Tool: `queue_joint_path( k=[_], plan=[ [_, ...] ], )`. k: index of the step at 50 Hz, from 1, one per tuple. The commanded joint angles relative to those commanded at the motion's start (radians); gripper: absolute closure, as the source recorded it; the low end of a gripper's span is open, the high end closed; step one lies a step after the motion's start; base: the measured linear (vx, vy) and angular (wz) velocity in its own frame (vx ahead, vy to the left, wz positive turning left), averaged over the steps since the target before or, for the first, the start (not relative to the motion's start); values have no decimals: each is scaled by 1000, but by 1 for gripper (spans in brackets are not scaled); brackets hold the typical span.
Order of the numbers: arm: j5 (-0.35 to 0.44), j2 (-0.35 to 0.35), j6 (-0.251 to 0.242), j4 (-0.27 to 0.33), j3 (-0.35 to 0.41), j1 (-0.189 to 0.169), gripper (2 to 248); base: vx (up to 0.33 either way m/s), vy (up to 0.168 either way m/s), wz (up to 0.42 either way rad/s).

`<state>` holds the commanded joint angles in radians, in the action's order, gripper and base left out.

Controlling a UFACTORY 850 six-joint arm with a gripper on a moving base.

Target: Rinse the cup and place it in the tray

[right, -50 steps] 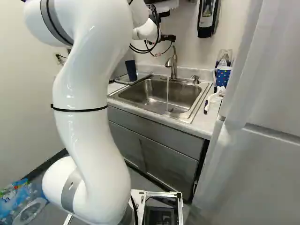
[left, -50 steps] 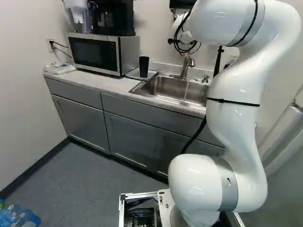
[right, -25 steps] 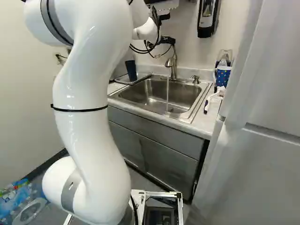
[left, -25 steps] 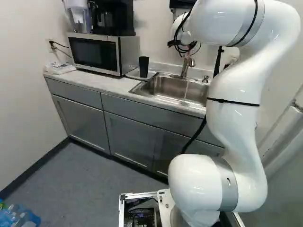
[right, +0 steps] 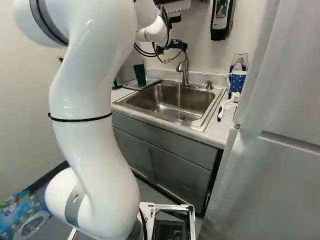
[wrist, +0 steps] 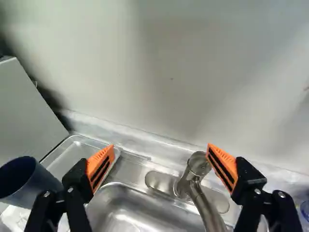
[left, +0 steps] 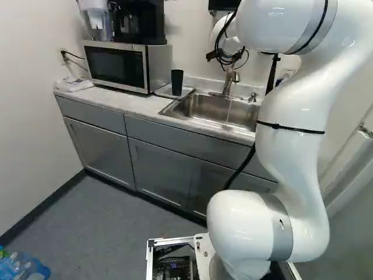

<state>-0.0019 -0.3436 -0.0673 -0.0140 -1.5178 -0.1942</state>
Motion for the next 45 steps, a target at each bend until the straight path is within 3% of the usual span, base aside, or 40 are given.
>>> queue_joint_path(
  k=[45],
  plan=[
    [0, 35, 0, 0, 7, -11, 3, 0, 0, 0]
  ],
)
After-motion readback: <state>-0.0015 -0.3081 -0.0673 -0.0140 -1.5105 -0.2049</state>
